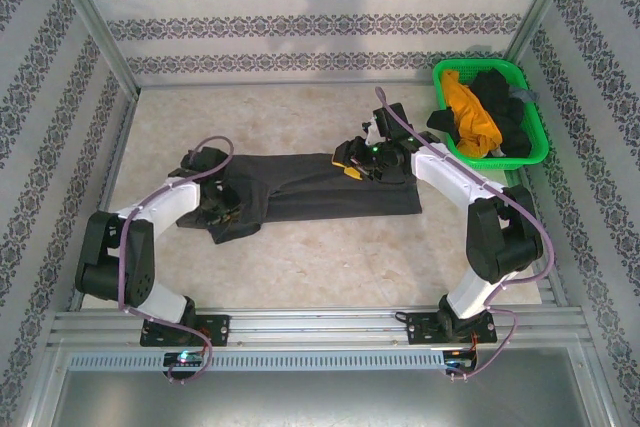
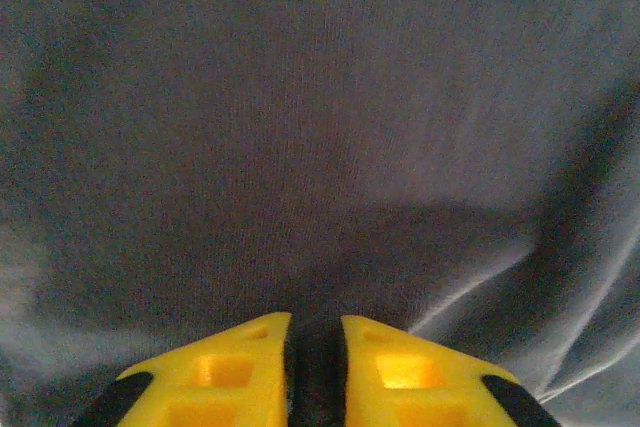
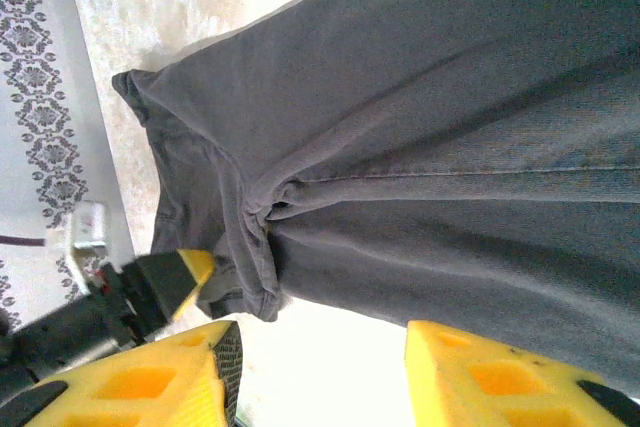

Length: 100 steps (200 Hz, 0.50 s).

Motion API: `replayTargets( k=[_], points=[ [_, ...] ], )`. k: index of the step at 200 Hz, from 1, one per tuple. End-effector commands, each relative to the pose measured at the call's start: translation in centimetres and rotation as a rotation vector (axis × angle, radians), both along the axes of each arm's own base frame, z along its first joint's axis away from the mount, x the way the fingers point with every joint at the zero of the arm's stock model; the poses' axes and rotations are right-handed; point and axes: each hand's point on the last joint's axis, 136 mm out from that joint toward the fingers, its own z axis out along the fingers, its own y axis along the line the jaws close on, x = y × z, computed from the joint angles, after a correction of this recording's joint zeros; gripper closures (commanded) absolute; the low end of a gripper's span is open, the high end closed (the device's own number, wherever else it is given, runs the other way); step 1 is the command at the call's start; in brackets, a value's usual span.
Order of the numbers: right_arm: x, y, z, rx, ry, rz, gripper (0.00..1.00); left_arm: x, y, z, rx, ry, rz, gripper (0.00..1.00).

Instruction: Fold and stack the t-shirts

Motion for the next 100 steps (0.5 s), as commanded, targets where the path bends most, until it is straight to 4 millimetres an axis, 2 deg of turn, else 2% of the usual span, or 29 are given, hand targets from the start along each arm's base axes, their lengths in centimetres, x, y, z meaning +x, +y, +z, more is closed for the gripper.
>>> replayTargets(
  k=[1, 24, 42, 53, 70, 85, 100],
  points=[
    [0.4, 0.4, 0.5, 0.020, -0.013, -0.005, 0.52, -2.9, -0.4, -1.1, 0.026, 0.060, -0.069, 0.84],
    [0.3, 0.4, 0.4, 0.016, -0.010, -0.005, 0.52, -4.3, -0.2, -1.8, 0.055, 0.107, -0.094, 0.88],
    [0.2, 0.3, 0.3, 0.015, -0.005, -0.003, 0.52, -4.5, 0.2, -1.7, 0.082, 0.127, -0.111, 0.87],
    [0.1, 0.3, 0.3, 0.014, -0.007, -0.001, 0.52, -3.7, 0.4, -0.5, 0.100, 0.083, -0.110, 0.82],
    [0.0, 0.5, 0.6, 0.025, -0.021, 0.011, 0.52, -1.9, 1.1, 2.6, 0.121, -0.026, -0.081, 0.67],
    [-0.1, 1.3, 1.1, 0.057, -0.050, 0.042, 0.51, -0.5, 2.4, 4.9, 0.129, -0.102, -0.035, 0.64],
    [-0.3, 2.7, 2.0, 0.122, -0.092, 0.094, 0.51, 0.5, 4.1, 5.6, 0.109, -0.135, 0.018, 0.63]
  ],
)
